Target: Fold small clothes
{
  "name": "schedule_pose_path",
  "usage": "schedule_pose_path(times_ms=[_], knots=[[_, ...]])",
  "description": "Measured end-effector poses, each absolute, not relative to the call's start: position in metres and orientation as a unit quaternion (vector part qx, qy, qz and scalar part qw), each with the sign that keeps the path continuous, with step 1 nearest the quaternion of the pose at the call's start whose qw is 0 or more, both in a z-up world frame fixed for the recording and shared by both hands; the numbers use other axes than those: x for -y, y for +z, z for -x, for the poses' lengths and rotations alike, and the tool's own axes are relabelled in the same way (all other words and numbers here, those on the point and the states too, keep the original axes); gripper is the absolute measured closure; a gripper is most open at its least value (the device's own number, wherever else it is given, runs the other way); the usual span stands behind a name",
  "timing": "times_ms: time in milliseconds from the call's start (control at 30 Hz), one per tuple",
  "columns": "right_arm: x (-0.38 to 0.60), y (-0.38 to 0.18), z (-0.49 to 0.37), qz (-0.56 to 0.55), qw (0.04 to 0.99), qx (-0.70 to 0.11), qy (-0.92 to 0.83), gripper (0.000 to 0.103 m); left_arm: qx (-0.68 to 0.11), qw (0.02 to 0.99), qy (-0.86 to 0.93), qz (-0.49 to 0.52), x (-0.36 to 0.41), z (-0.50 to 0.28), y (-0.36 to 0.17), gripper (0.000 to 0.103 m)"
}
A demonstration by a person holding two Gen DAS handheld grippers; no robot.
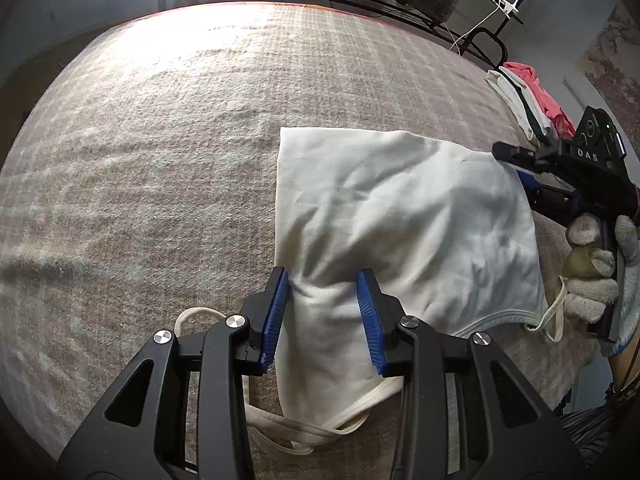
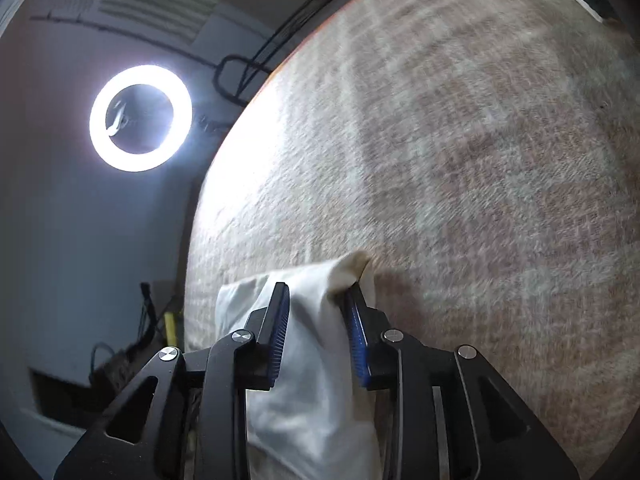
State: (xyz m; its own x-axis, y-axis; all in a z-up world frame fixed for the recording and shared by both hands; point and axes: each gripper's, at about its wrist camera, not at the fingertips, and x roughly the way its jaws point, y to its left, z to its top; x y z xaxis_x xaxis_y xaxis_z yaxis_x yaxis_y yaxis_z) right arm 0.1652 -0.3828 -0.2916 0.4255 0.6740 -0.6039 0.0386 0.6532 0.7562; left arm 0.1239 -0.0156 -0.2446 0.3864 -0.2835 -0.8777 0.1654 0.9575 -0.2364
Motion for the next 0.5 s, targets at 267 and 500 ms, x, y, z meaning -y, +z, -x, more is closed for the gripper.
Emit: schedule_pose_path(times_ms=[267, 500], knots=[[0.362, -0.273, -0.166, -0.235, 0.821, -0.496, 0.155, 0.101, -0.523, 0.840, -0.116, 0.086, -0.003, -0.128, -0.231, 0.067], [0.383, -0.254, -0.144, -0.242, 0.830, -0.480, 0.149, 0.094, -0.523, 0.836, -0.097, 0.132, -0.024, -0.133, -0.231, 0.067]])
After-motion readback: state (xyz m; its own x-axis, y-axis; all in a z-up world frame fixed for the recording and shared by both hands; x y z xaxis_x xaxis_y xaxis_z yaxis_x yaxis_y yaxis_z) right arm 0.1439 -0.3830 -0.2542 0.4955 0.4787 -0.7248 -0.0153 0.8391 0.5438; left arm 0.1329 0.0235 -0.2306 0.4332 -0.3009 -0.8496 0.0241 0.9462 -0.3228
